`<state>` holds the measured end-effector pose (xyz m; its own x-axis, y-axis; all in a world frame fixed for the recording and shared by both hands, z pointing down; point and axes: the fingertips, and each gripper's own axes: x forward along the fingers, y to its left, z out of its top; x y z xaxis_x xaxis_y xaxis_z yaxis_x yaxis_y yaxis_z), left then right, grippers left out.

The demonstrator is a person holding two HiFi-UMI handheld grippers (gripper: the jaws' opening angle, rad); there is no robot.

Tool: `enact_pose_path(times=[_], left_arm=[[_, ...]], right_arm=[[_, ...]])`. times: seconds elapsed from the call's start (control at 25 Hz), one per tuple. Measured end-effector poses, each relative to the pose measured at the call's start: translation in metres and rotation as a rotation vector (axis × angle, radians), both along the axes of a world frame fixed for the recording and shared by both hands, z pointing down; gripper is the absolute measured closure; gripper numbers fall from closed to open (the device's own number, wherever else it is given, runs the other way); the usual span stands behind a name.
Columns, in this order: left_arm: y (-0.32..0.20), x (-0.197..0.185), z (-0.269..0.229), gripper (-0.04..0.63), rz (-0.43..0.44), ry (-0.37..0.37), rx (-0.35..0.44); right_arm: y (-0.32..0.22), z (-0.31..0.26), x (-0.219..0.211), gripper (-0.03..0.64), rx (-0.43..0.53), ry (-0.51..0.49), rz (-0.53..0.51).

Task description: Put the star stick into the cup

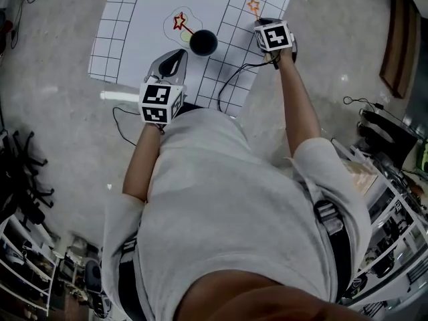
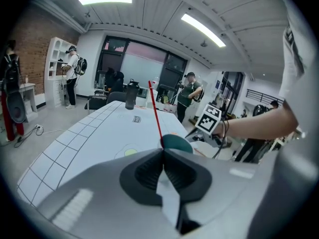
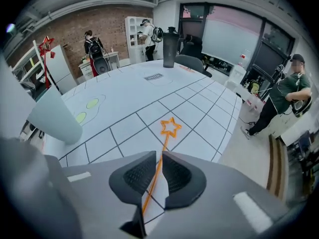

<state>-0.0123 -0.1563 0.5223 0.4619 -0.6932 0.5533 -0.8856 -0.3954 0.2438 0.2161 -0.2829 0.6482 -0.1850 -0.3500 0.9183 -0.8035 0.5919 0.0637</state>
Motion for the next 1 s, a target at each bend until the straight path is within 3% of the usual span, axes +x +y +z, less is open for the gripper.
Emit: enact_pose_path(times=[0.2,0.48,0.56,0.76,1.0], left_arm=[[0.001,-0.006,0.003,0.592,-0.022,-0.001,-0.007],[0.004,-0.009,0.004,0.592,-0.035,0.000,-0.007],[0.006,-0.008,0.003,0.592,-0.034,0.001,-0.003],[0.012,-0.011,-0.002,0.592,-0.031,0.001,0.008],[0.023,-0.014,-0.008,0.592,-0.022,0.007,0.027]], right_arm=[[-0.004,0.013,0.002,0.548,-0.053,0.007,0.019],[-0.006,0.016,0.002,0.552,-0.092,-0.026,0.035],[-0.007,0.015,0.006,0.594,-0.081,-0.040,0.060],[-0.007,0.011,0.007,0.601,-0.051,-0.094,0.084],[-0.009,-0.029,-0.017,0.603,0.070,-0.271,0.151]])
